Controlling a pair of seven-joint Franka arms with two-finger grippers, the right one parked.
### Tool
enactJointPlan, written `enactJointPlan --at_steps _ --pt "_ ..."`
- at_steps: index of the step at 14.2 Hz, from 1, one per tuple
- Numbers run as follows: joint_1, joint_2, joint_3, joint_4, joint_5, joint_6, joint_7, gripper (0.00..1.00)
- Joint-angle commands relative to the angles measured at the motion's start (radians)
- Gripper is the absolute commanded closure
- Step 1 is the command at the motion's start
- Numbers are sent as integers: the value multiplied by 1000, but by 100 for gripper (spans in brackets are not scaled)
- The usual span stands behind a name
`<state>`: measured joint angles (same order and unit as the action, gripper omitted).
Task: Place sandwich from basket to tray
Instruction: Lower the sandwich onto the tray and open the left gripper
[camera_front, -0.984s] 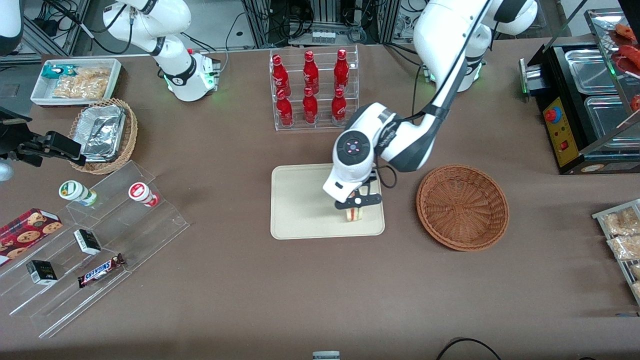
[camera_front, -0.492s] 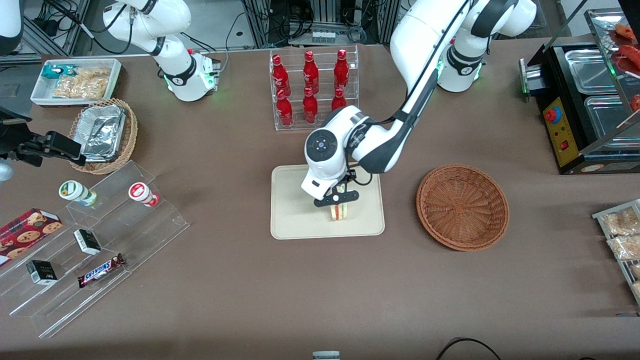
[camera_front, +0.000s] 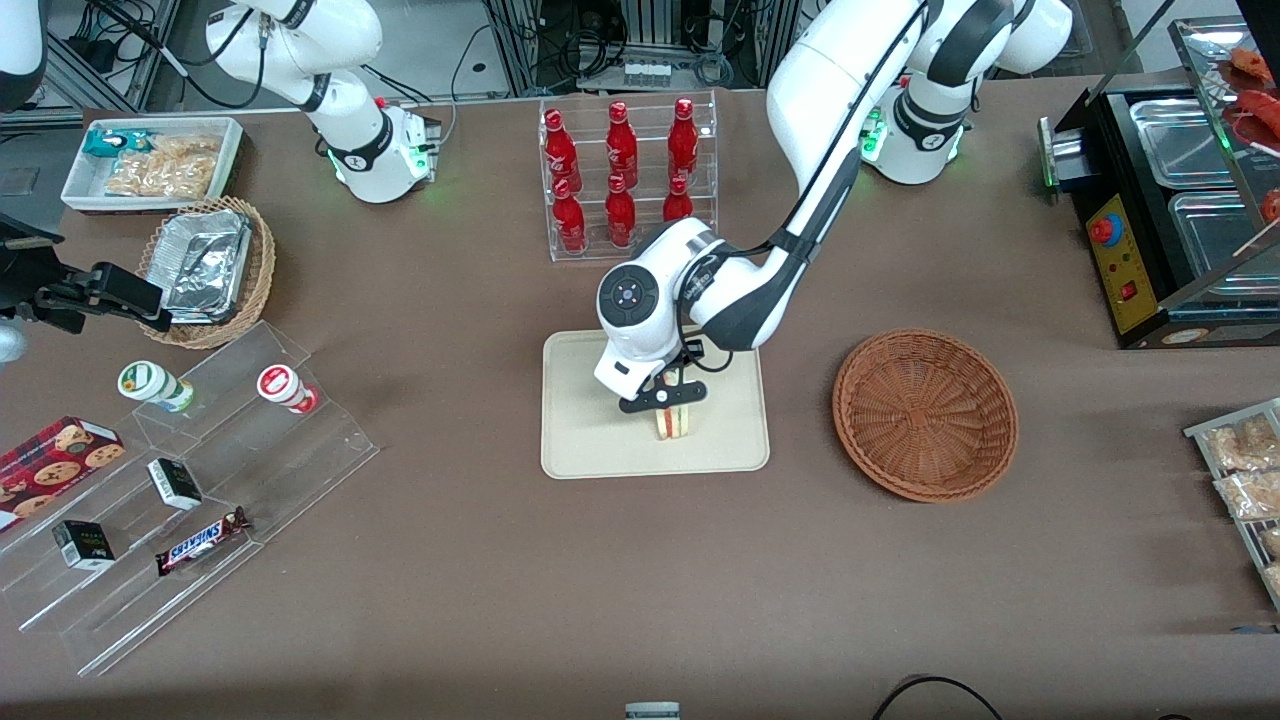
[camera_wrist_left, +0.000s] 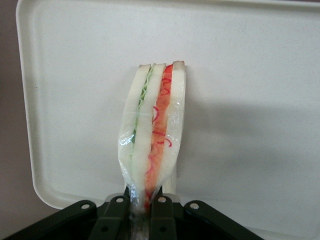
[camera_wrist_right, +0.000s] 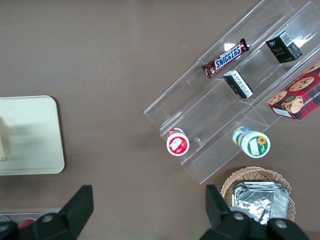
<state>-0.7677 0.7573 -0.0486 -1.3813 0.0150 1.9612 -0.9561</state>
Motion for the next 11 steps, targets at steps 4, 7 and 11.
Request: enactJointPlan --at_steps 4,7,11 --pt "-13 13 6 28 3 5 -9 0" --pt "-13 -19 7 34 -1 -5 -26 0" --pt "-4 -108 13 34 5 -63 -13 0"
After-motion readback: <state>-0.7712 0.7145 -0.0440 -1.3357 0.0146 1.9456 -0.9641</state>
